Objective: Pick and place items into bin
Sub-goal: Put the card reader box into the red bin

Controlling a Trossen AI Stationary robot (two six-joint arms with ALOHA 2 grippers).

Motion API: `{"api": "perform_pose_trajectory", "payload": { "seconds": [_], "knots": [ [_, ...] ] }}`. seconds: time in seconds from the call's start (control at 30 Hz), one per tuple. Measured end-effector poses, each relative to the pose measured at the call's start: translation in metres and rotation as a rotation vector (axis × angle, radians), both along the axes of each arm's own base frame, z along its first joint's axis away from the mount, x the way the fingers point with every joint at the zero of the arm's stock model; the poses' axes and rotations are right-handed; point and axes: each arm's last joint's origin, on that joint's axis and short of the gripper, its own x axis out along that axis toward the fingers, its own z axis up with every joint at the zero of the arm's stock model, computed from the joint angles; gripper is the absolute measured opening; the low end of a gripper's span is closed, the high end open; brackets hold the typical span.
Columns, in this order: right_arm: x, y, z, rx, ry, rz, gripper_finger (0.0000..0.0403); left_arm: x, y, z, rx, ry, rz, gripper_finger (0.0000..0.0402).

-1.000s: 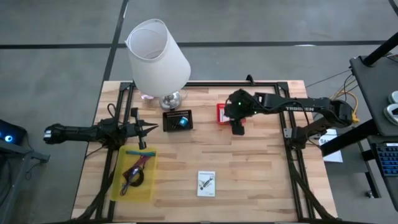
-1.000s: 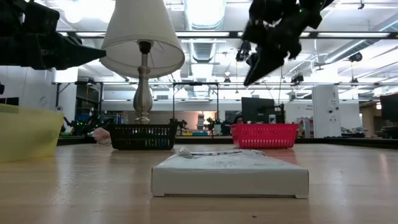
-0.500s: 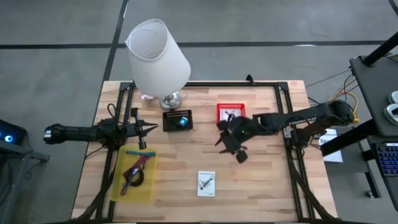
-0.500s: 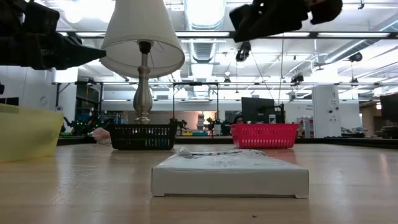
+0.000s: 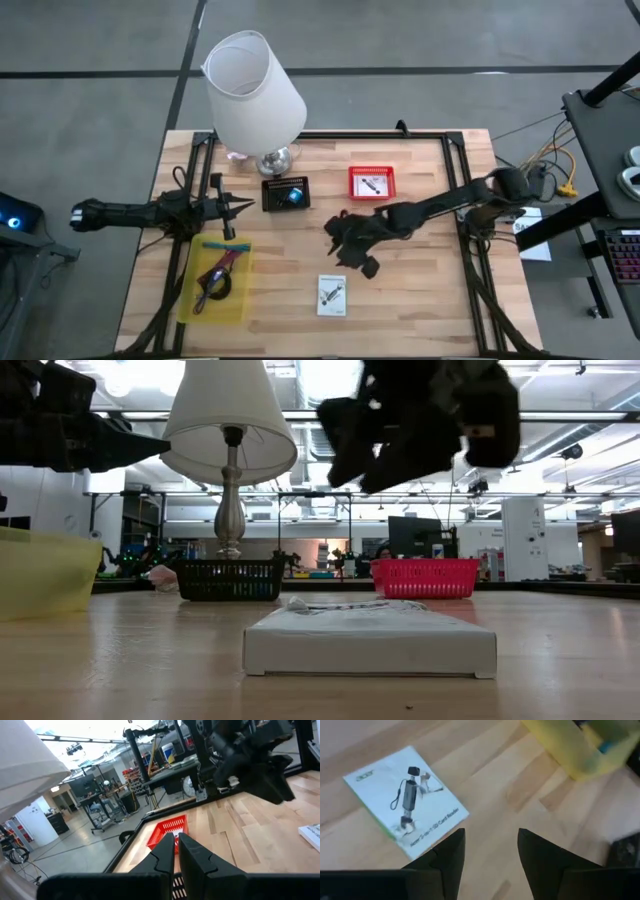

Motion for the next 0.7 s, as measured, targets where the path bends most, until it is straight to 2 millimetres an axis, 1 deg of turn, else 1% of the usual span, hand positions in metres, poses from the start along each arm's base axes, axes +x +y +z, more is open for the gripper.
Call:
{"api": "perform_pose_trajectory", "payload": {
  "seconds": [0.17, 0.3, 0.47, 0.57, 0.7],
  "knots": [
    [0.023, 0.006, -0.015, -0.051, 0.058, 0.078, 0.0189, 0.0, 0.0, 0.0, 0.0, 0.003, 0.0, 0.0008],
    [0.037, 0.011, -0.028, -0.015, 0.146, 0.127, 0.0204, 0.0, 0.0, 0.0, 0.004, 0.005, 0.0, 0.0008],
    [0.054, 0.016, -0.032, -0.008, 0.161, 0.127, 0.0213, 0.0, 0.0, 0.0, 0.005, 0.007, 0.0, 0.0008],
    [0.061, 0.02, -0.031, -0.005, 0.155, 0.137, 0.0215, 0.0, 0.0, -0.001, 0.007, 0.008, -0.001, 0.0008],
    [0.063, 0.025, -0.028, 0.072, 0.183, 0.236, 0.0215, 0.001, 0.0, -0.001, 0.008, 0.011, -0.001, 0.0008]
  ]
}}
